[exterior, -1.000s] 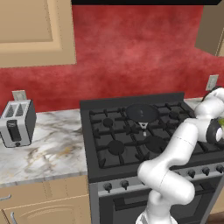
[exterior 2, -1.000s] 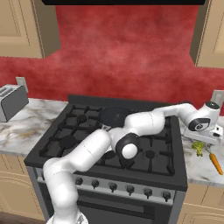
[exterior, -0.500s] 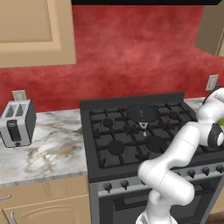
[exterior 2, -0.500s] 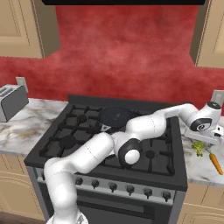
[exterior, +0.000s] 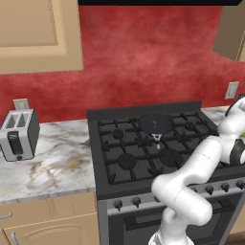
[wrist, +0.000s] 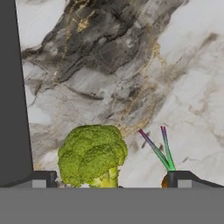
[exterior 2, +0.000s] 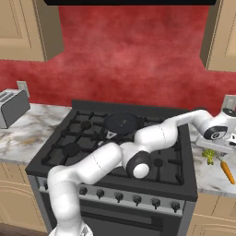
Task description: Put the carrot and broccoli in the pan. Then turn on the rear center burner and set the heat to medium.
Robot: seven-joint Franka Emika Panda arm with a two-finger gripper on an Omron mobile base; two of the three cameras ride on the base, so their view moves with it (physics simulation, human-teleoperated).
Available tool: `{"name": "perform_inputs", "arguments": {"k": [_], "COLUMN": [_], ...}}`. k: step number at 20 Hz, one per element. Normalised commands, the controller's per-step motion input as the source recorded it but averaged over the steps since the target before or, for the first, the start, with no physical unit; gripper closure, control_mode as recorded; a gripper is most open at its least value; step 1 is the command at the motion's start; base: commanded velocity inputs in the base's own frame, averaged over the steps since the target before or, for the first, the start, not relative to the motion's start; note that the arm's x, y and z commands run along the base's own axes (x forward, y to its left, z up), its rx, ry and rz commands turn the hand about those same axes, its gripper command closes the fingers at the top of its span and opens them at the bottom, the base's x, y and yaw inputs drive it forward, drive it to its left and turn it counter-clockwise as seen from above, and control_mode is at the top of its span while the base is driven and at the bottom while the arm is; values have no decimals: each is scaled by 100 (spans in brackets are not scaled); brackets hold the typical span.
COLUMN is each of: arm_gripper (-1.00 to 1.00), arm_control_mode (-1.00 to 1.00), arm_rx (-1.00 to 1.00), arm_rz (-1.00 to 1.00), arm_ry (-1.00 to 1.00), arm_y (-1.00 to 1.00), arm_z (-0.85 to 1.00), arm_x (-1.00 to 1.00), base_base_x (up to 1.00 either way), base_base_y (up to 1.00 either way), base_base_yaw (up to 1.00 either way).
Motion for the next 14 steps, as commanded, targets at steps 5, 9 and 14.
{"name": "perform_inputs", "arguments": {"k": [5,9,14], "arm_gripper": [-100,-100,-100], "arm_control_mode": [-100,-100,-100], "arm_rx": [0,0,0], "arm_rz": [1,0,0], "arm_ry": [0,0,0], "arm_y": [3,16,25], "arm_z": [-2,-3,-11], "arm_x": [-15,0,8], "base_base_x": [0,0,0], "base_base_y": [0,0,0], "base_base_yaw": [0,0,0]}}
